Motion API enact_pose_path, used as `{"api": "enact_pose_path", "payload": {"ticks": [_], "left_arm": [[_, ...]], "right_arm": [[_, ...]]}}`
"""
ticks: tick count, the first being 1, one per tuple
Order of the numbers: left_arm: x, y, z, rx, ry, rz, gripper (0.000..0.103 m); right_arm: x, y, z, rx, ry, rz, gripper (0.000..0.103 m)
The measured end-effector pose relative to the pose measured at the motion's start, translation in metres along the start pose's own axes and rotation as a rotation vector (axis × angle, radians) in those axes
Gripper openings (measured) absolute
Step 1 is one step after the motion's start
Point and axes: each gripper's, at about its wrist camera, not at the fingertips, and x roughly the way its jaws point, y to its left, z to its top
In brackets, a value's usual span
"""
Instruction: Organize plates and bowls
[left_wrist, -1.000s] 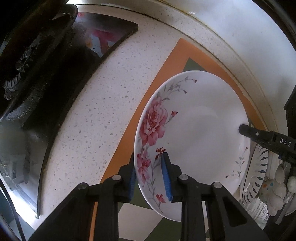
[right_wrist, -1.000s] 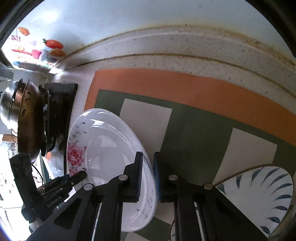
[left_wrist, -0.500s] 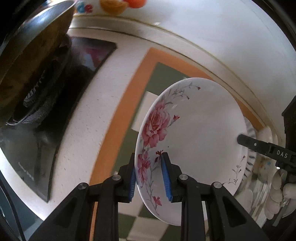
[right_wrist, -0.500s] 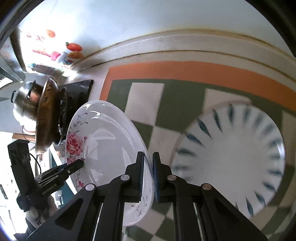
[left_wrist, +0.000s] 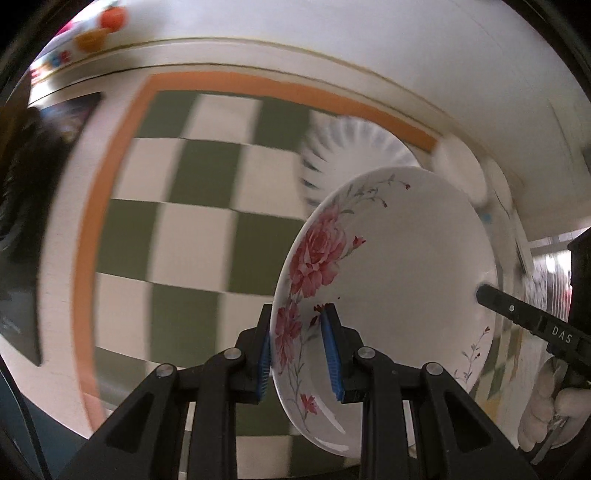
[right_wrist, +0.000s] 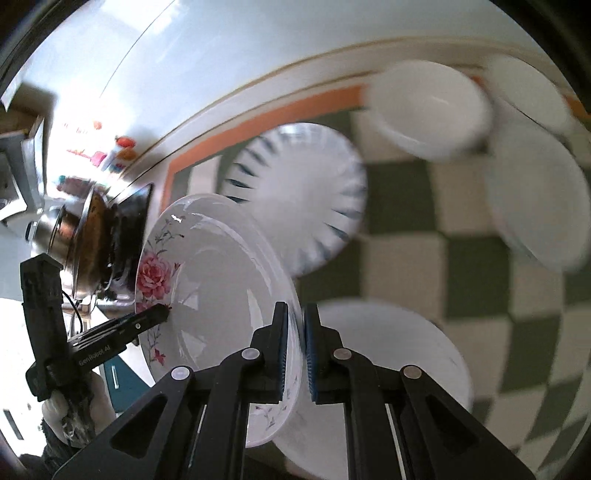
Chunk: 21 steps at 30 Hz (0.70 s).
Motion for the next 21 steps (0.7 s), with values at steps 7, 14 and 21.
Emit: {"api": "enact_pose_path", "payload": {"ticks": [7, 14, 21], "left_arm": [[0.036, -0.062, -0.016, 0.128, 0.081, 0.001, 0.022], [0.063, -0.089, -0.031, 0.185, 0.143, 0.039, 0.023], [0.073, -0.099, -0.035, 0.209, 0.166, 0.073, 0.023]], "right_arm": [[-0.029, -0.079, -0.051, 0.134, -0.019, -0.014, 0.011], [-0.021, -0.123, -0.079, 0.207, 0.006, -0.02, 0.011], [-0.007, -0.132, -0.089, 0.209, 0.05, -0.03, 0.011]]}}
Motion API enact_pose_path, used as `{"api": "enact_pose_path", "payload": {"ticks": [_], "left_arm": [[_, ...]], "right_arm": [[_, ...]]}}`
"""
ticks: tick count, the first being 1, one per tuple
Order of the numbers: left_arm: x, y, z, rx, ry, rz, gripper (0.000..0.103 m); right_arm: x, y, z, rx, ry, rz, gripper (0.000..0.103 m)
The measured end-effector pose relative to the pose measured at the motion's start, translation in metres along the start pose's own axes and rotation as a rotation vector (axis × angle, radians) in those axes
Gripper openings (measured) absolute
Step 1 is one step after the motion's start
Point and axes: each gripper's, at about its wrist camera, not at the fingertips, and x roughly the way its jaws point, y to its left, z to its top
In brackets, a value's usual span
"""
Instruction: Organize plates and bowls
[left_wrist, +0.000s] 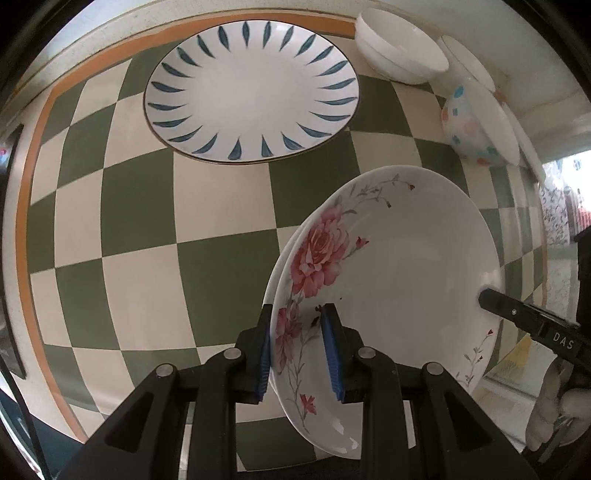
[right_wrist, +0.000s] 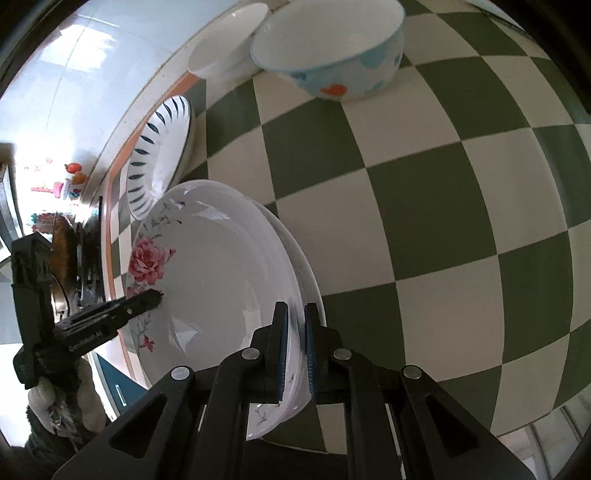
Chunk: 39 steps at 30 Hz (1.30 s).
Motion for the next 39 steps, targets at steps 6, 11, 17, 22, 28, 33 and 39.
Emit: {"api": "enact_pose_path", "payload": {"ticks": [6, 11, 17, 22, 28, 33, 39], "left_arm": [[0.005, -0.007, 0.009, -0.008, 0.01, 0.002, 0.023], [0.005, -0.004, 0.007, -0.012, 0.021, 0.004, 0.024], [0.015, -0.009, 0.006, -0.006, 0.056, 0.007, 0.024], [0.021, -0.015, 0.004, 0.017, 0.071, 0.022, 0.024], [0.019, -0.015, 0.007, 0.023, 0.087, 0.03, 0.025], [0.006, -0.008, 0.008, -0.002, 0.08, 0.028, 0.025], [-0.028, 0.014, 0.018, -0.072, 0.006, -0.038, 0.025]], "right_arm": [[0.004, 0.002, 0.001, -0.013, 0.019, -0.005, 0.011], [0.003, 0.003, 0.002, -0.01, 0.029, -0.009, 0.011], [0.0, 0.005, 0.002, -0.011, 0.03, -0.016, 0.011], [-0.001, 0.004, 0.002, -0.02, 0.026, -0.044, 0.011], [0.003, 0.002, 0.002, 0.003, 0.057, -0.042, 0.012], [-0.003, 0.004, 0.004, 0.022, 0.061, -0.036, 0.013], [-0.036, 0.026, 0.018, 0.01, -0.024, -0.012, 0.019]]}}
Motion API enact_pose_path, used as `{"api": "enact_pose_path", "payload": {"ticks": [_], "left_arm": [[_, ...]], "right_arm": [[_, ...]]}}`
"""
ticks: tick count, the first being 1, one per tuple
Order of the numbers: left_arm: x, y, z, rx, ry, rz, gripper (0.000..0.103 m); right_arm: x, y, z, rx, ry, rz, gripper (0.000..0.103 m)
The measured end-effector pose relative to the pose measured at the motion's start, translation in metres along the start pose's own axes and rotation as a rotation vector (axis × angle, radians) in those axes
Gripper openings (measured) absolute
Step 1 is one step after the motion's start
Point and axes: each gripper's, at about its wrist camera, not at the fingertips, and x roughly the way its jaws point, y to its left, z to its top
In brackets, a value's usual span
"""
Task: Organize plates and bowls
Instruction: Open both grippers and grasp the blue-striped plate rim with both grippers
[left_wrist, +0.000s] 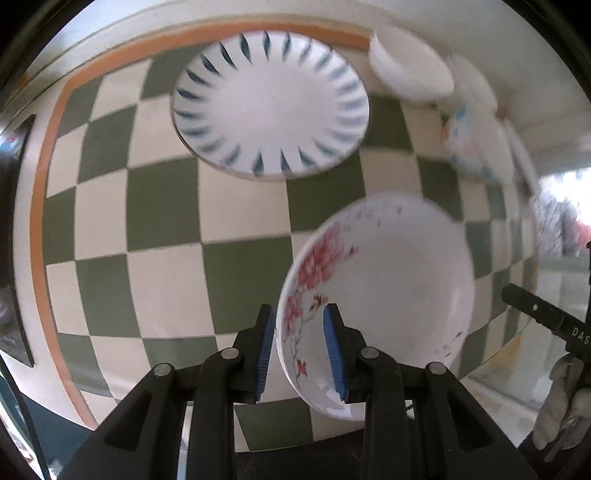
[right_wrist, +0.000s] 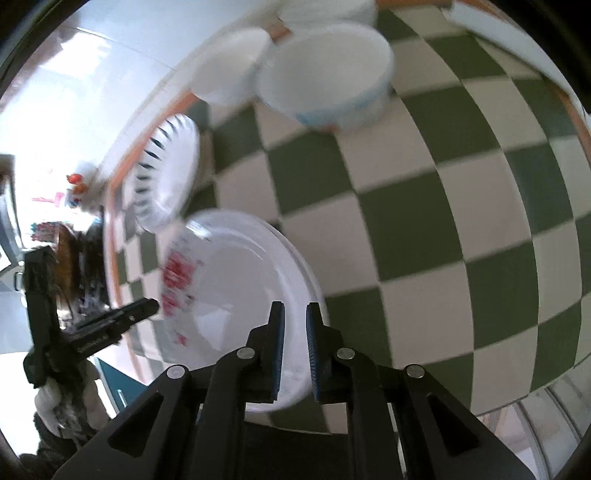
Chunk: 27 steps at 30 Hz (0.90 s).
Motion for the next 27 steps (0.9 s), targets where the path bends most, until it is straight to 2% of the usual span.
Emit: {"api": "enact_pose_path", "payload": {"ticks": [3, 5, 11, 15, 20, 21, 22, 23, 24, 27], "left_arm": [[-0.017, 0.015, 0.02, -0.042, -0.049, -0.016, 0.029], [-0.022, 0.029, 0.038, -0.074, -0.077, -0.008, 0.033], [-0.01, 0.075, 0.099, -0.183, -0.114, 0.013, 0.033], [0.014, 0.098, 0.129, -0.21, -0.07, 0.006, 0.033], [0.037, 0.106, 0.145, -0.194, -0.034, -0.009, 0.033], [0.04, 0.107, 0.148, -0.191, -0.034, -0.011, 0.03], [0.042, 0.107, 0.149, -0.185, -0.039, -0.017, 0.02], [0.043, 0.107, 0.151, -0.177, -0.043, -0.035, 0.017], [0.042, 0.107, 0.149, -0.174, -0.05, -0.031, 0.016], [0.04, 0.106, 0.147, -0.161, -0.063, -0.016, 0.016]], "right_arm": [[-0.005, 0.029, 0.018, -0.057, -0.018, 0.035, 0.034], [0.0, 0.049, 0.035, -0.085, -0.022, 0.054, 0.04], [0.041, 0.1, 0.098, -0.129, -0.017, 0.058, 0.042], [0.075, 0.115, 0.132, -0.132, 0.003, 0.023, 0.042], [0.11, 0.124, 0.157, -0.134, 0.035, -0.031, 0.041], [0.115, 0.125, 0.16, -0.13, 0.04, -0.032, 0.039], [0.12, 0.125, 0.163, -0.124, 0.045, -0.033, 0.035], [0.124, 0.125, 0.163, -0.12, 0.044, -0.035, 0.021], [0.127, 0.125, 0.164, -0.118, 0.045, -0.039, 0.011], [0.129, 0.123, 0.164, -0.126, 0.018, -0.055, 0.006]]}}
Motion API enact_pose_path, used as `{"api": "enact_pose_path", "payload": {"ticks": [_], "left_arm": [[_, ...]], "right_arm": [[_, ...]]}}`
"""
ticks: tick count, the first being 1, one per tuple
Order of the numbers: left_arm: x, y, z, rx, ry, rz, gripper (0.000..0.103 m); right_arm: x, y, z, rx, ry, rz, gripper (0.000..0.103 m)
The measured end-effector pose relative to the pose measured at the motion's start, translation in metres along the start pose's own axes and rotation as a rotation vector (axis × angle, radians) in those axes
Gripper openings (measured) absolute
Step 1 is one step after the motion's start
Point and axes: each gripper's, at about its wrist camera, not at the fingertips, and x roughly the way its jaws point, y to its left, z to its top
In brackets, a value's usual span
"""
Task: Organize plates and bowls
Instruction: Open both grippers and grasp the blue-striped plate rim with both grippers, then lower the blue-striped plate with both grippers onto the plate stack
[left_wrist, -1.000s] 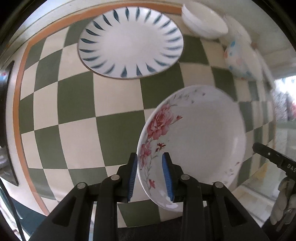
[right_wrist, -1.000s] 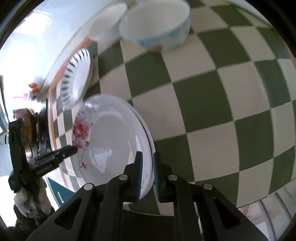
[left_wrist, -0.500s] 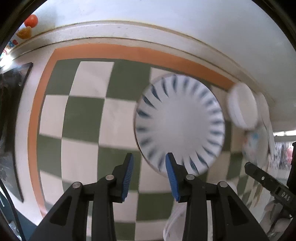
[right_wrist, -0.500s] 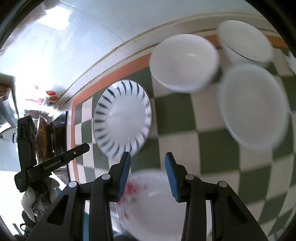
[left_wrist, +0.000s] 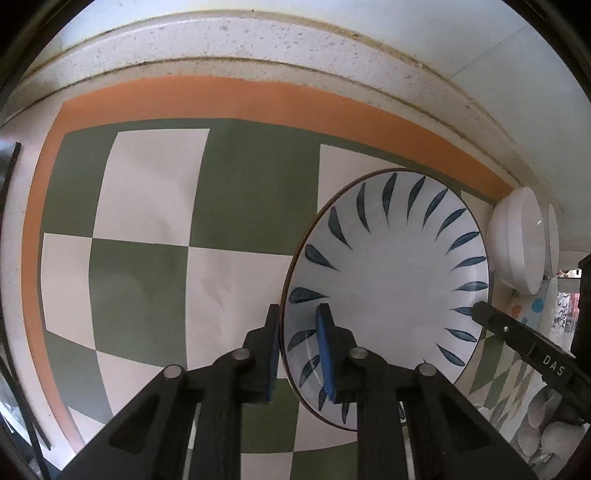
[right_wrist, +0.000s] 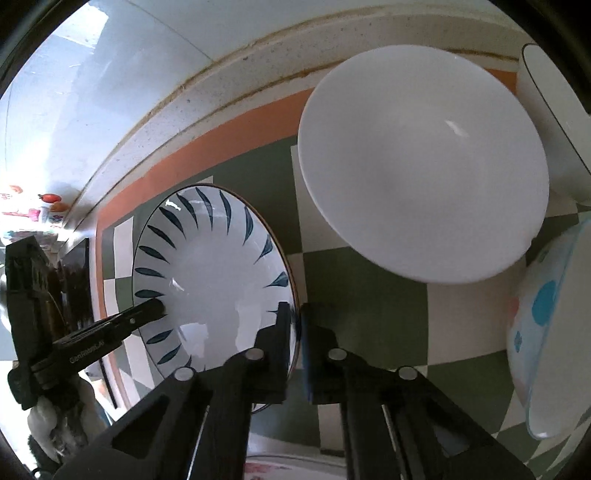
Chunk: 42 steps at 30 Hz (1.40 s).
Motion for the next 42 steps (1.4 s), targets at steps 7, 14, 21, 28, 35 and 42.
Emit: {"api": "enact_pose_path", "payload": {"ticks": [7, 14, 21, 28, 35, 42], "left_arm": [[-0.007, -0.012, -0.006, 0.008, -0.014, 0.016, 0.016], [-0.035, -0.023, -0.02, 0.013, -0.059, 0.001, 0.016], [-0.073, -0.041, -0.05, 0.033, -0.123, -0.02, 0.016], [-0.092, -0.06, -0.095, 0.062, -0.148, -0.03, 0.016], [-0.089, -0.079, -0.141, 0.087, -0.127, -0.038, 0.016], [-0.056, -0.09, -0.177, 0.101, -0.041, -0.032, 0.016]], "right_arm": [[-0.007, 0.0, -0.009, -0.033, -0.023, 0.004, 0.006], [-0.04, 0.008, -0.02, -0.062, -0.067, 0.022, 0.006], [-0.09, 0.007, -0.043, -0.091, -0.112, 0.048, 0.006], [-0.14, -0.005, -0.087, -0.119, -0.156, 0.061, 0.006], [-0.163, -0.031, -0.133, -0.112, -0.158, 0.062, 0.006], [-0.147, -0.066, -0.17, -0.078, -0.1, 0.054, 0.006]]}}
